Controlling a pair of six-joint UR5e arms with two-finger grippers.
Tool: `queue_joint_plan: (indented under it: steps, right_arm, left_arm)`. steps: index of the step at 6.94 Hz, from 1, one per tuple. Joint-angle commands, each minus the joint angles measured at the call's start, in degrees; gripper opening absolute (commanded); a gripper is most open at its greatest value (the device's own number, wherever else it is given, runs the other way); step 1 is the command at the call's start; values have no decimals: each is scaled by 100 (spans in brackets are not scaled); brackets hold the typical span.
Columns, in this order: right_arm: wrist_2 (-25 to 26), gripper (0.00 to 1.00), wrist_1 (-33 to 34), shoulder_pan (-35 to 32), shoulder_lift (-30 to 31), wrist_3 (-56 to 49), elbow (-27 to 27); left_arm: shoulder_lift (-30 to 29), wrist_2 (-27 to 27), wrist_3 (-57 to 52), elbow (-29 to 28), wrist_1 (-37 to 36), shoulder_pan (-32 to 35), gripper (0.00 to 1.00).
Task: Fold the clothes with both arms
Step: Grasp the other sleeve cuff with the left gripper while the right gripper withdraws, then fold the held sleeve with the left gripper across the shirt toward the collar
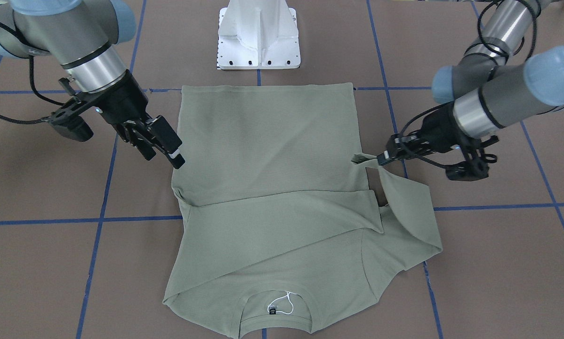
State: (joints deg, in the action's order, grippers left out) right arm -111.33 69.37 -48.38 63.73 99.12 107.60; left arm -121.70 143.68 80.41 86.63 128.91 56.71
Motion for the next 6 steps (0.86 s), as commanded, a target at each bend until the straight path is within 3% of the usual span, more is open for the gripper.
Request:
queue_joint_plan:
  steps: [1,2,3,4,5,6]
  right_arm:
    - [-152,100,15,-216,333,-129,199]
    - [-187,100,24,-294,438,-130,226]
    - [-213,100,15,-365,639,-138,348]
    - [-231,100,15,-409,806,-156,497]
    - [-231,100,15,-444,947,-165,621]
    - [-231,100,15,-497,1097,-165,709]
  left_arm:
    - [-1141,-681,519,-384,12,-274,0]
    - [-1589,-1084,737,-549,29,-309,0]
    - [-1968,-1879,1017,-1021,403,-727,0]
    - [-2146,-2966,1359,-1765,1295,-1366,0]
    - [-2356,-3717,1459,-2416,1913,-1843,0]
    - [-2706,-3959,1451,-2971,2006,-2039,0]
